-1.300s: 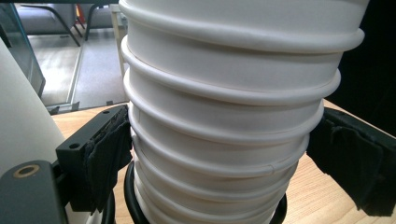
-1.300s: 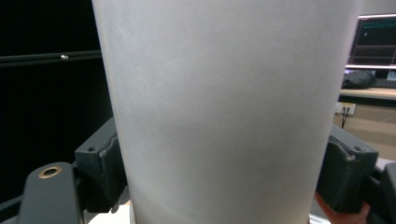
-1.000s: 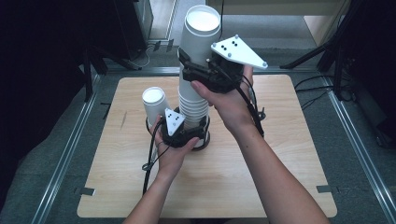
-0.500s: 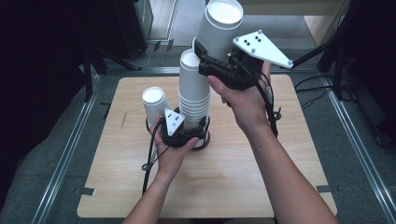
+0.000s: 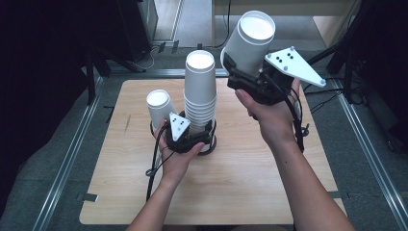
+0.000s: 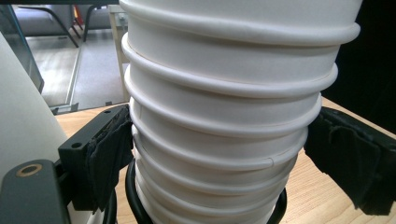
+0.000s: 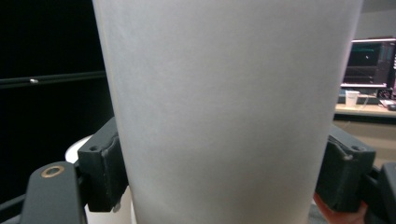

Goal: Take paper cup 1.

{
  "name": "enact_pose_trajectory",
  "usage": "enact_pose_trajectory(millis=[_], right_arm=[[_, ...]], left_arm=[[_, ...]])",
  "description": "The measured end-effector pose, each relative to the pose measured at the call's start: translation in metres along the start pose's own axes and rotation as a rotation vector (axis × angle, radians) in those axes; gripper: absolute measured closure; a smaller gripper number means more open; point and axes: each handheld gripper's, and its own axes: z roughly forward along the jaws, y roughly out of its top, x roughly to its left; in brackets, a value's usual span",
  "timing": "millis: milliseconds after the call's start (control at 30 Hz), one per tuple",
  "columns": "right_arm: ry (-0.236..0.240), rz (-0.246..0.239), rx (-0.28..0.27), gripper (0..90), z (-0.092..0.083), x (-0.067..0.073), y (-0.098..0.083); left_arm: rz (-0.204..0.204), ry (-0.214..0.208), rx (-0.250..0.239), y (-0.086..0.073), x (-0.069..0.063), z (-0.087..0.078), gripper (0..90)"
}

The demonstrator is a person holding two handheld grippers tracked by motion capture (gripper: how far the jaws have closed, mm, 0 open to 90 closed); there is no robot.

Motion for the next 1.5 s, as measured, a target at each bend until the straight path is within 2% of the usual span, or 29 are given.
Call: enact_pose_trajectory(millis=[133, 300, 567, 833, 1000, 1067, 1500], right_arm=[[-0.013, 0.0, 0.019, 18.6, -0.005, -0.007, -0.012], [-0.049, -0.028, 0.045, 18.5, -0.012, -0.013, -0.031], [-0.067, -0.034, 0.089, 18.4, -0.022, -0.023, -0.062], [-0.097, -0.058, 0.116, 18.3, -0.03, -0.029, -0.085], [-0.106, -0.076, 0.135, 18.2, -0.035, -0.03, -0.099], [-0.109, -0.077, 0.14, 18.2, -0.037, -0.029, -0.105], [-0.116, -0.088, 0.176, 18.3, -0.051, -0.029, -0.142]], left_arm=[[0.0, -0.005, -0.002, -0.001, 0.001, -0.001, 8.8], [-0.002, -0.01, 0.0, -0.001, 0.001, -0.002, 9.2], [-0.005, -0.02, -0.003, -0.006, 0.002, -0.007, 12.1], [-0.008, -0.039, 0.003, -0.014, 0.001, -0.014, 8.6], [-0.027, -0.038, 0.007, -0.02, 0.001, -0.018, 6.4], [-0.033, -0.045, 0.017, -0.021, 0.001, -0.019, 2.0], [-0.057, -0.062, 0.033, -0.039, -0.001, -0.037, 0.9]])
